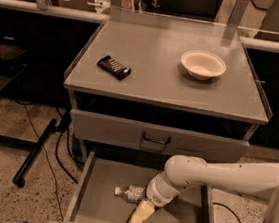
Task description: Pick blue plastic bottle from middle drawer and place on counter
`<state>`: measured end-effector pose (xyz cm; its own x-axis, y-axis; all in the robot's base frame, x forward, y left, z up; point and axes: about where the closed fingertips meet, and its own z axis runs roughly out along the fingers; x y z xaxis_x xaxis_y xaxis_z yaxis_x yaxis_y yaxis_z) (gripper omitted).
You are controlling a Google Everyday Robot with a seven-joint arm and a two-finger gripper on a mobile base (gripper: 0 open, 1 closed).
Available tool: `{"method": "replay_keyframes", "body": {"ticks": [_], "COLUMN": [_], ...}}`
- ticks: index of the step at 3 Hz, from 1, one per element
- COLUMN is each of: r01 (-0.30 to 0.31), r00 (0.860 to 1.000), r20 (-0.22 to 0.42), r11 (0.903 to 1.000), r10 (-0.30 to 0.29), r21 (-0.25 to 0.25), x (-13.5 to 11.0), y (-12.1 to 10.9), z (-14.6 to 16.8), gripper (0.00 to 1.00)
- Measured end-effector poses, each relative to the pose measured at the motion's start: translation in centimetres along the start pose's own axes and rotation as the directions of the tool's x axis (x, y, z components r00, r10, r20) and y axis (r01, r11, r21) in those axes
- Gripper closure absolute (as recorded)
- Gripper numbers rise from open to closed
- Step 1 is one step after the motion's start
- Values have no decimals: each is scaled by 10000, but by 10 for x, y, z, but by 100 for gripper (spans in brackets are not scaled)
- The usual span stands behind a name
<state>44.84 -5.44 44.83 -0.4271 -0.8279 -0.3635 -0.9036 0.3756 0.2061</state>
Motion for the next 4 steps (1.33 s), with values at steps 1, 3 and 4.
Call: {"method": "replay_keyframes", "body": {"ticks": [1, 3, 4], "r01": [-46, -360, -568], "r00": [10000, 9993, 9982], "r20": [68, -39, -170], "r11": [10000, 9989, 9979], "r10": [46, 361, 574], "r21": [7, 289, 308], "x": [-3, 4, 12], "y": [-14, -39, -46], "z": [18, 42, 56], "gripper": [0, 0, 0]}}
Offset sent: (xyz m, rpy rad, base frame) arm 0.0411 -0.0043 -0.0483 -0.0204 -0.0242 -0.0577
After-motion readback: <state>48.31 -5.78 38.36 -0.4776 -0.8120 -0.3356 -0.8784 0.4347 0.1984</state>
